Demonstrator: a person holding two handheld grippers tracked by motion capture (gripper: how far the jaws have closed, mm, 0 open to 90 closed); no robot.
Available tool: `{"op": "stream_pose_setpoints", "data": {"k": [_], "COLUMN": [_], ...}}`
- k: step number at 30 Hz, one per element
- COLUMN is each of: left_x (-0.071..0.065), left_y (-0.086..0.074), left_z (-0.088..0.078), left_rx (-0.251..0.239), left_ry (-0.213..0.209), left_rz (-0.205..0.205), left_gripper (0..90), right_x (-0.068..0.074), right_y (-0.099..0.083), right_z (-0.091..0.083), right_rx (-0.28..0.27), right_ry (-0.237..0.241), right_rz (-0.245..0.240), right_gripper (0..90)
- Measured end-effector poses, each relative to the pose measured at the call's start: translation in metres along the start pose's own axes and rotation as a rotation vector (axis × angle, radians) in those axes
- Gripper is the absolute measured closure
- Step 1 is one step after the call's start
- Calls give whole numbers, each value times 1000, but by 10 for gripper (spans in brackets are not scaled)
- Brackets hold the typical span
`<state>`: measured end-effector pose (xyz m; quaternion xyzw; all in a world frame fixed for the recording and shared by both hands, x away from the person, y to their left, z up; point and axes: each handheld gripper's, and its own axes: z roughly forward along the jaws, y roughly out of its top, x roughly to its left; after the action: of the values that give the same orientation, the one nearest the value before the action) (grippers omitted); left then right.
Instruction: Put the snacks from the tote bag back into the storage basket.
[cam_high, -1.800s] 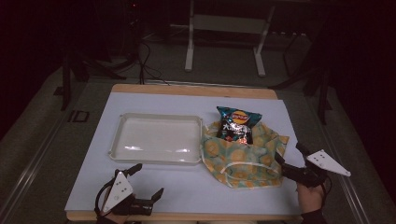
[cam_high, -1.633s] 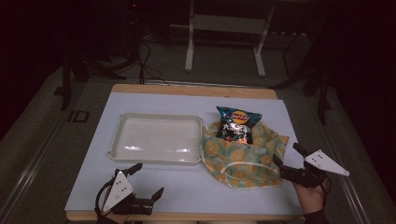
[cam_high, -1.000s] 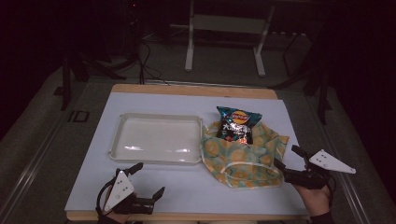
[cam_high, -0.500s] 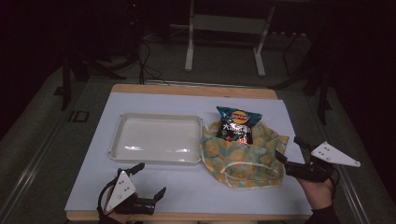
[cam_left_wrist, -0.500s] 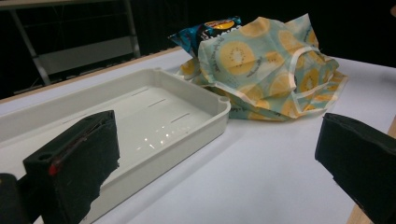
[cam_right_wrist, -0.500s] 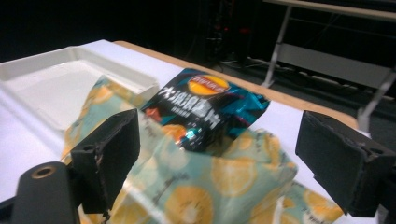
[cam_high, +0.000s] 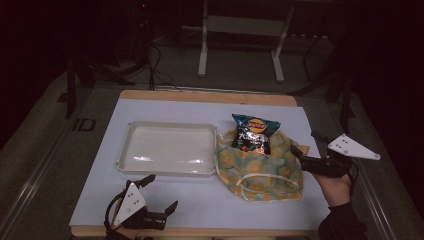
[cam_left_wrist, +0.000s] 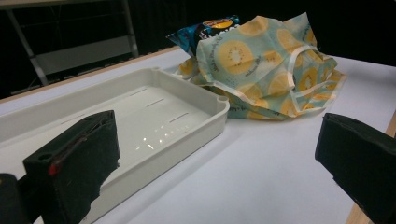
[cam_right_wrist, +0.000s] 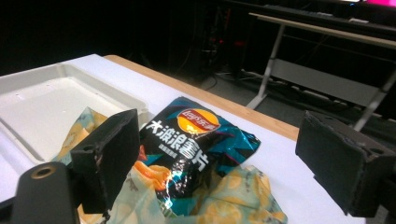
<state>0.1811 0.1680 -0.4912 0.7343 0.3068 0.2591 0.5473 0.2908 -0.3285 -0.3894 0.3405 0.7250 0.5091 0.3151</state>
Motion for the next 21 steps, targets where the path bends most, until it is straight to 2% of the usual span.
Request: {"op": "stream_pose_setpoints", "data": {"k": [7, 14, 21], "left_x": [-1, -1, -1], "left_y": [0, 0, 0], "left_z": [1, 1, 2], "left_rx": [8, 7, 9], "left_ry": [-10, -11, -11], "left_rz": [7, 8, 8], "left_gripper": [2, 2, 2], "right_x": [-4, -13, -25], "right_y": [9, 15, 17], "right_z": [16, 31, 45], "right_rx": [-2, 27, 55], "right_ry": [-2, -28, -38], "right_rz": [1, -34, -28], "right_gripper": [137, 170, 195]}}
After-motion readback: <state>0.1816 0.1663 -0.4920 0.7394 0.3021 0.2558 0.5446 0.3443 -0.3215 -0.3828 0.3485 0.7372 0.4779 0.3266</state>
